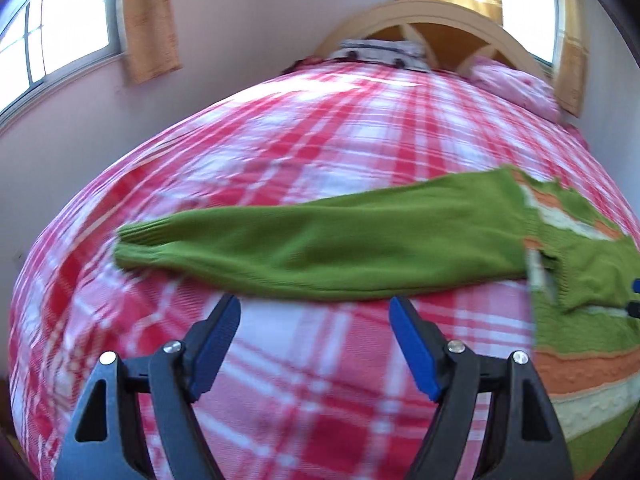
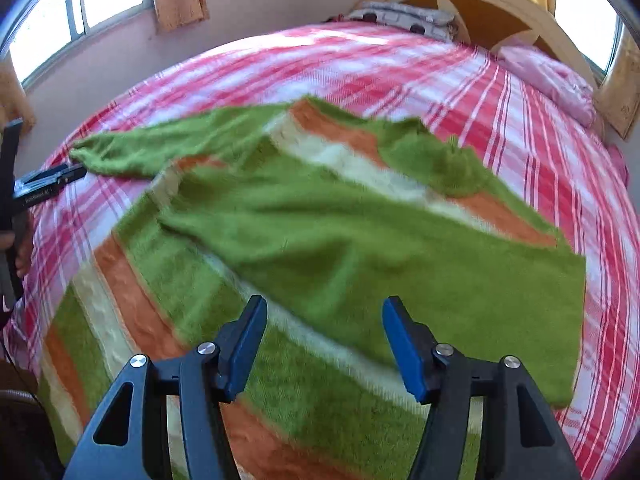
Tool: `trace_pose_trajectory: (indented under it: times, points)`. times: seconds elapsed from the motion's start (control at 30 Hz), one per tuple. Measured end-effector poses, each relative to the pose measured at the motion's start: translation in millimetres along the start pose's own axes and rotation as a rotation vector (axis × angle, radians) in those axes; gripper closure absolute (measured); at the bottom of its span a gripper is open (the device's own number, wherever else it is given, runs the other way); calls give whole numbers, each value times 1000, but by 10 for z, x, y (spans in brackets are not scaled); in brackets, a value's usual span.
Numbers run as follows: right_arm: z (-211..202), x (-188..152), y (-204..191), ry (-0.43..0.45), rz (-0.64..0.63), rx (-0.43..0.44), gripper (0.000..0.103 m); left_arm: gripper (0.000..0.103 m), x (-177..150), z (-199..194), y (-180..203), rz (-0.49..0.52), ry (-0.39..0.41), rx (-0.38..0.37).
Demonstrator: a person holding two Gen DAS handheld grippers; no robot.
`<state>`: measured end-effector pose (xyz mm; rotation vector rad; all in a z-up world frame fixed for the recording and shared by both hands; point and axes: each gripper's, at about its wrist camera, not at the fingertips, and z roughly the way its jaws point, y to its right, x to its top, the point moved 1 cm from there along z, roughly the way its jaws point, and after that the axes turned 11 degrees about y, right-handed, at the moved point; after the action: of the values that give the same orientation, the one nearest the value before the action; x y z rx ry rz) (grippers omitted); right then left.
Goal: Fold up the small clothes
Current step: 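Move the left tool to the cuff of the other green sleeve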
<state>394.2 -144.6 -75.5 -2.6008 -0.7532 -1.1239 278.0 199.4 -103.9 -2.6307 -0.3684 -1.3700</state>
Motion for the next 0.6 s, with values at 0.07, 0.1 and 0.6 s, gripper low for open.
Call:
trace_pose_trajectory:
  times: [0.07, 0.1, 0.6]
  points:
    - [47, 57, -58, 36, 19, 37, 41, 24, -9, 5, -228, -47, 5, 51]
    - [125, 76, -104, 42, 29, 73, 41, 24, -11, 9, -345, -70, 8, 80]
    - [332, -267, -495, 71, -79, 46, 39, 25, -60, 183, -1080, -479, -18, 38]
